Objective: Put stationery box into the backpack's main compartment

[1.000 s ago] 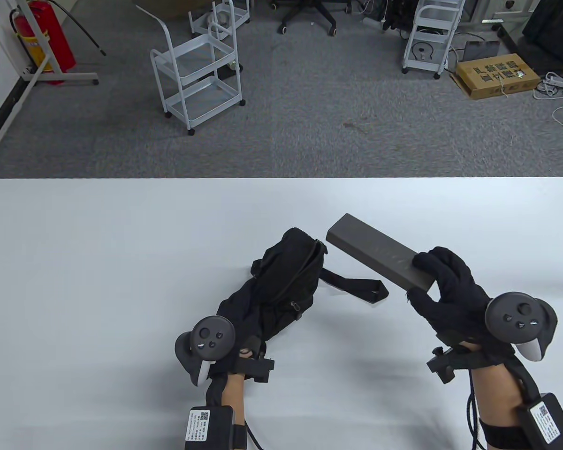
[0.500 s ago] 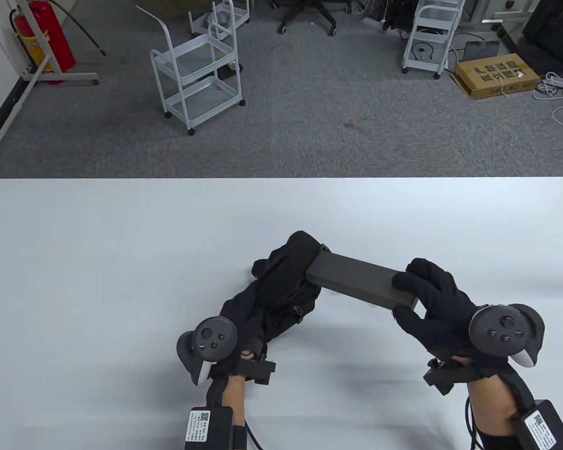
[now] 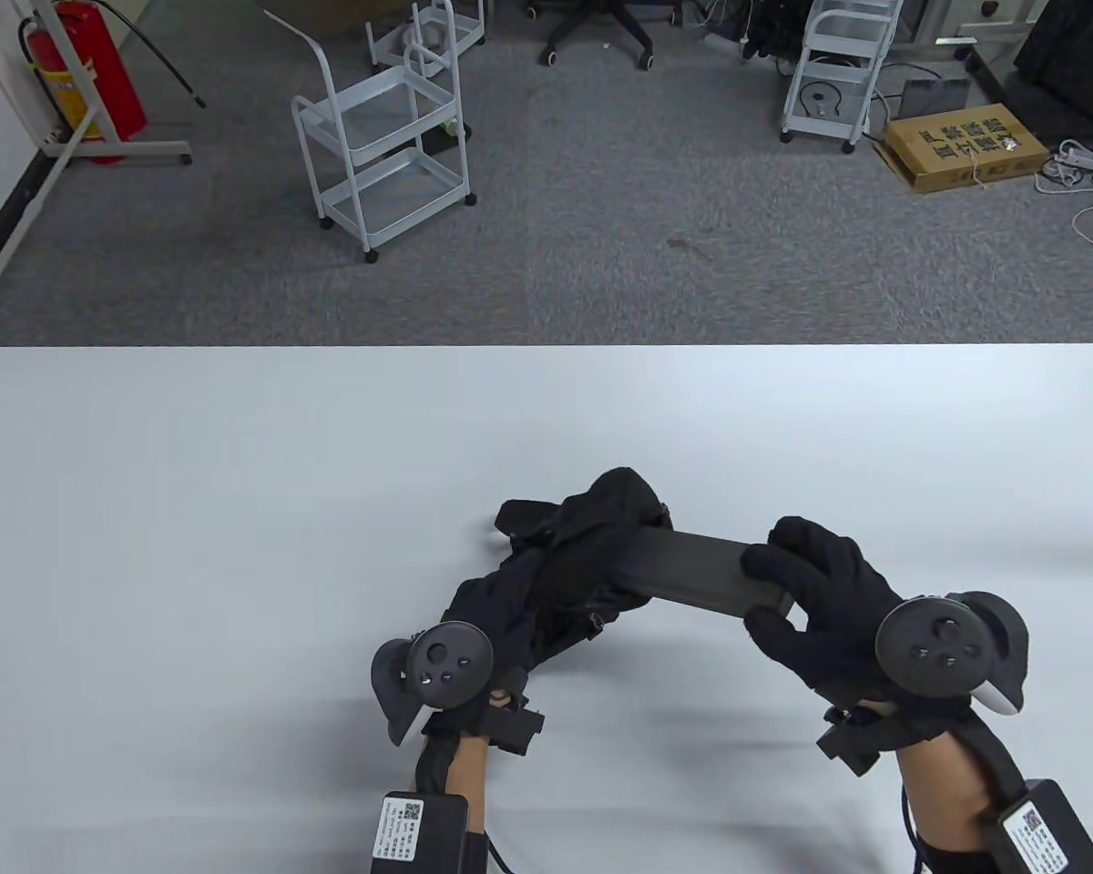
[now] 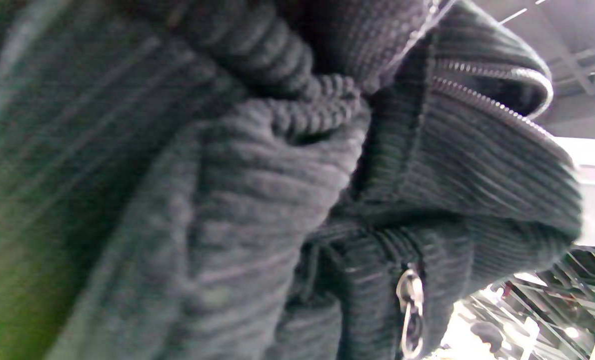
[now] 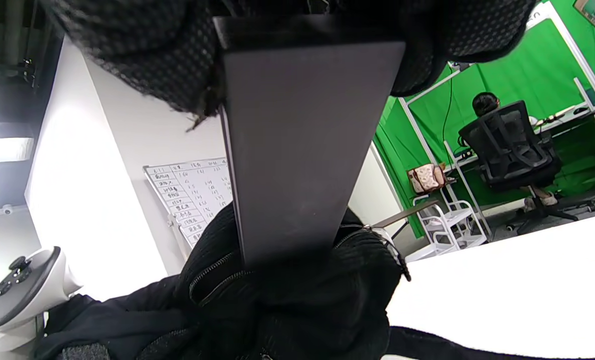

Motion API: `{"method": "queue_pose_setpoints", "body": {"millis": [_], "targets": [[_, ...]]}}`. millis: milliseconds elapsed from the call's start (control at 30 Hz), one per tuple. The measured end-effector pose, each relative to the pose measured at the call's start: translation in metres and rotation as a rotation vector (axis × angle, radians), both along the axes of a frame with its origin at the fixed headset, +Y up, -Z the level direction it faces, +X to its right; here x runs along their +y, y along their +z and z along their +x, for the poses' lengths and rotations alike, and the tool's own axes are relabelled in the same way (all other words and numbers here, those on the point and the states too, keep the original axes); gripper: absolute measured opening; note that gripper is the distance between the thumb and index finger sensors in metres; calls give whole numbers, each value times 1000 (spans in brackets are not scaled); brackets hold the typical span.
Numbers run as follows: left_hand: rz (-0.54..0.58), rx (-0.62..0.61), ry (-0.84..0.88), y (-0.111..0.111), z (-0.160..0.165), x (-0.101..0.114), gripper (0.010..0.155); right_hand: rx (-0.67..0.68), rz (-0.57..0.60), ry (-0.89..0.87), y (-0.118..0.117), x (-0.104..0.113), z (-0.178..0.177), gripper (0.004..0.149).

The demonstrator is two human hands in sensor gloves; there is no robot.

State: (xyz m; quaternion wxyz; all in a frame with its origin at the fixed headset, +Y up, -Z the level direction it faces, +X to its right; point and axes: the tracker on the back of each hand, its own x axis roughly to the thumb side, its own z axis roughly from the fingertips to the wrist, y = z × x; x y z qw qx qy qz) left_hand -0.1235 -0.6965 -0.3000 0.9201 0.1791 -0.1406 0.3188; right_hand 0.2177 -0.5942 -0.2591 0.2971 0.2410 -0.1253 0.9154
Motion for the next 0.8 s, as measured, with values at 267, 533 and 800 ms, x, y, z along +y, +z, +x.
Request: {"method": "queue_pose_setpoints", "body": {"millis": [267, 533, 800], "targets": [[13, -26, -27, 2, 8, 1, 48, -27, -8, -5, -6, -12, -7, 63], [15, -33, -15, 2, 8, 1, 48, -36, -34, -46, -13, -26, -12, 63], [30, -60, 0, 3, 13, 3, 48, -44, -114, -97, -23, -50, -22, 62]]}}
